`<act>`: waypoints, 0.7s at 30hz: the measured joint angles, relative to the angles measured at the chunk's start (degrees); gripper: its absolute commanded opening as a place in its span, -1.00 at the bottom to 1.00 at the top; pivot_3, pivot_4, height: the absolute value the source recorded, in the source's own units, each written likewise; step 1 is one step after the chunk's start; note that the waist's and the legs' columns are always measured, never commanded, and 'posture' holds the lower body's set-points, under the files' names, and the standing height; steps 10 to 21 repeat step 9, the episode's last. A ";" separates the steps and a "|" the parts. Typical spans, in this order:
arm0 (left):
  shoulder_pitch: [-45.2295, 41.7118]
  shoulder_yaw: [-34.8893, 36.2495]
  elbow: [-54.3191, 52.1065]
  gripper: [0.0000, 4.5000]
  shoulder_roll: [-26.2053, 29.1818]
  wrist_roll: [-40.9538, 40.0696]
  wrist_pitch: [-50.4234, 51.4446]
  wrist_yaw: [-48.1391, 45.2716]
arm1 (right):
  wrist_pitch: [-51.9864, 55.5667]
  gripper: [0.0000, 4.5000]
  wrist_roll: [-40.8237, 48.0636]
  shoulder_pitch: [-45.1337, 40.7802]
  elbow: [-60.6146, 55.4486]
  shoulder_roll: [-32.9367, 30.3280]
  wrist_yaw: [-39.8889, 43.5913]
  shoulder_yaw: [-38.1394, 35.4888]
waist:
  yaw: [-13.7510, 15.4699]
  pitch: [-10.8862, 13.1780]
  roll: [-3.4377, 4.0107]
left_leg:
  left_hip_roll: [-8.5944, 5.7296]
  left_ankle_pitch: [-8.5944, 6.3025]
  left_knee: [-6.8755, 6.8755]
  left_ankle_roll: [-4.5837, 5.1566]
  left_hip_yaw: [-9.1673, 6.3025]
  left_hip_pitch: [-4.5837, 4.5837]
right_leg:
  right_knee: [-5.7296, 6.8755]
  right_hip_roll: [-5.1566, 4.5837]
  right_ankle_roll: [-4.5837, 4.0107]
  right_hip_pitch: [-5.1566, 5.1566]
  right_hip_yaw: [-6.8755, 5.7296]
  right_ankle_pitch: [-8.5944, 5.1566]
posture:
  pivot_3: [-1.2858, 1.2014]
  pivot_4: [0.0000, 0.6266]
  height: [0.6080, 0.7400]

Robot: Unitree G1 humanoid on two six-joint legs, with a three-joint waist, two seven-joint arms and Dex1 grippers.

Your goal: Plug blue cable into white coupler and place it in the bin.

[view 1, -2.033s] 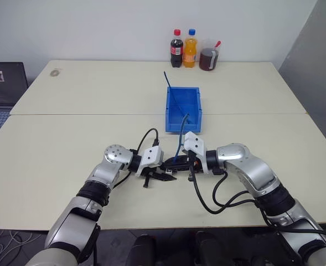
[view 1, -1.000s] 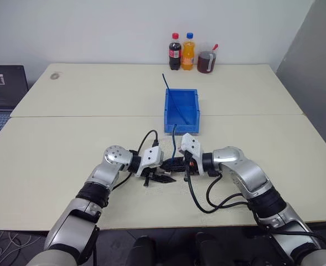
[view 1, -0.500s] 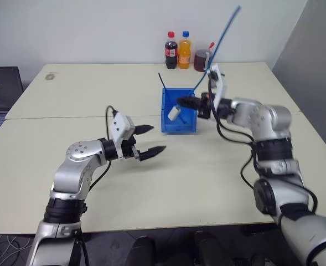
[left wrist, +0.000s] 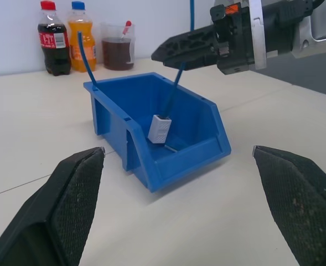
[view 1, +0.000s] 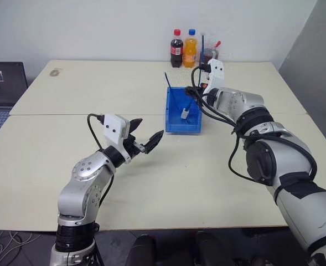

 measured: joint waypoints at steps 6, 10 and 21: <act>-2.16 -0.22 0.55 1.00 0.03 -0.53 0.38 2.13 | -3.44 0.94 -2.62 -0.72 0.64 -0.25 -1.08 0.12 | 0.01 0.00 0.00 | -0.02 0.00 0.01 0.00 0.01 -0.02 | -0.02 0.00 0.00 0.00 -0.03 0.00 | 0.03 -0.52 1.00; -2.93 -0.86 1.84 1.00 0.03 0.39 1.58 4.41 | -5.02 0.94 -4.84 -0.72 0.62 -1.55 0.19 1.37 | 0.00 0.00 0.00 | -0.03 0.00 0.00 0.00 0.02 -0.04 | -0.06 -0.01 0.00 0.00 -0.03 0.00 | 0.03 -0.52 1.00; -2.93 -0.86 1.84 1.00 0.03 0.39 1.58 4.41 | -5.02 0.94 -4.84 -0.72 0.62 -1.55 0.19 1.37 | 0.00 0.00 0.00 | -0.03 0.00 0.00 0.00 0.02 -0.04 | -0.06 -0.01 0.00 0.00 -0.03 0.00 | 0.03 -0.52 1.00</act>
